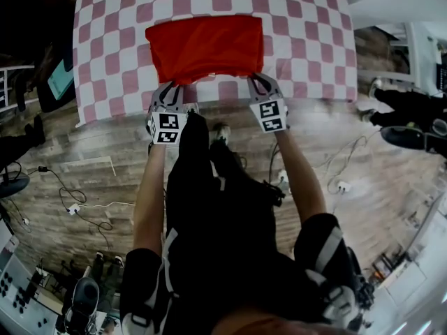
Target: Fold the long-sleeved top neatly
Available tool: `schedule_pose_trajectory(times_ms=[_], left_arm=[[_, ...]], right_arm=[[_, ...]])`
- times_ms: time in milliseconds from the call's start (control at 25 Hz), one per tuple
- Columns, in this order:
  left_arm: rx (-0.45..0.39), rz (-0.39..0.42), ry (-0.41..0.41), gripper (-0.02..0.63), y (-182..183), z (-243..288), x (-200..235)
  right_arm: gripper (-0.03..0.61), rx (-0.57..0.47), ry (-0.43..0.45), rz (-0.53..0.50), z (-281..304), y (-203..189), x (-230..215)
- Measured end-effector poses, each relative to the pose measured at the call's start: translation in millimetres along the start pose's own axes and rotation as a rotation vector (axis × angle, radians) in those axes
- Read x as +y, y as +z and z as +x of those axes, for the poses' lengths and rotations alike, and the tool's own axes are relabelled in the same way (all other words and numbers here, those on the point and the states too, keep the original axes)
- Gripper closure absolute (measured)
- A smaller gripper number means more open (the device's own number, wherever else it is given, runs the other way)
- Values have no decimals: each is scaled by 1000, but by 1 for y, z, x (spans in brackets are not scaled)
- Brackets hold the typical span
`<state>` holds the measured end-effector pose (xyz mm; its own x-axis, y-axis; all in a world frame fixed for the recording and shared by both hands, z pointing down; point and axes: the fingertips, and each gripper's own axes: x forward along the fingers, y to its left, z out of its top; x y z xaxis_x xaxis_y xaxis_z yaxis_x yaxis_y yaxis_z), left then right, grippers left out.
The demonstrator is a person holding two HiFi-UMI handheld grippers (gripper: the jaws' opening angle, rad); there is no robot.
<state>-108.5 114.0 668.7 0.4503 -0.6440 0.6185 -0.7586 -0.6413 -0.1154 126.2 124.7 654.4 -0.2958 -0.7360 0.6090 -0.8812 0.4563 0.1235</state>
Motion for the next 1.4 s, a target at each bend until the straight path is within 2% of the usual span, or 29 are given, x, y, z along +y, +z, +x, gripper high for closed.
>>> schedule_pose_trajectory(times_ms=[200,480,640,840,960,1040,1200,1400], left_arm=[[10,-19,4,535,-5,-5,-5],[16,-46,11,521,0,-12,-8],[2,-68,12,502,4,-20,-9],[-19,-112,25,502,6,-37,-13],[-61,-142,30,503,20,-50,-14],[-98,-153,41,533,34,-62,-14],[-175,-210,97,600,66,-92,-8],[-254,-276,163,607,104,-123,6]], right_arm=[[550,30,28,2,-4,-9,8],[548,30,24,27,-11,-10,9],[515,42,34,41,-17,-13,11],[509,26,39,52,-33,-11,16],[511,-54,12,94,-47,11,12],[531,-130,-6,132,-60,33,8],[561,-225,27,183,-87,78,15],[569,-298,71,176,-109,122,28]])
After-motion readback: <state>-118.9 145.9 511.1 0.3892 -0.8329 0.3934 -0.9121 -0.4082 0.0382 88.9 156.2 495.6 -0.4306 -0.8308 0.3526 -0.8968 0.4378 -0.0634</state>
